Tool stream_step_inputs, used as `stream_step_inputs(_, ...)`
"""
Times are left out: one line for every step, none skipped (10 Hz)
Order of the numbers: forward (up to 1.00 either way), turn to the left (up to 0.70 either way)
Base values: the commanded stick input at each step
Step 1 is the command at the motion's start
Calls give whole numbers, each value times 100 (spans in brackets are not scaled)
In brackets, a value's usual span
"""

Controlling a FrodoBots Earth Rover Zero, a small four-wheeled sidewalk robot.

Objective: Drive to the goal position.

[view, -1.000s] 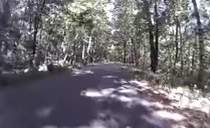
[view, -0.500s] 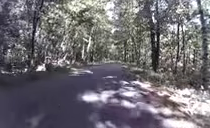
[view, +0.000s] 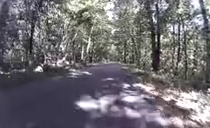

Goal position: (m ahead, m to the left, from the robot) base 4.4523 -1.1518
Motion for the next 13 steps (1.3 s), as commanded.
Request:
stream_step_inputs(45,0)
stream_step_inputs(45,0)
stream_step_inputs(45,0)
stream_step_inputs(45,0)
stream_step_inputs(45,0)
stream_step_inputs(45,0)
stream_step_inputs(45,0)
stream_step_inputs(45,0)
stream_step_inputs(45,0)
stream_step_inputs(45,0)
stream_step_inputs(45,0)
stream_step_inputs(45,-2)
stream_step_inputs(45,-8)
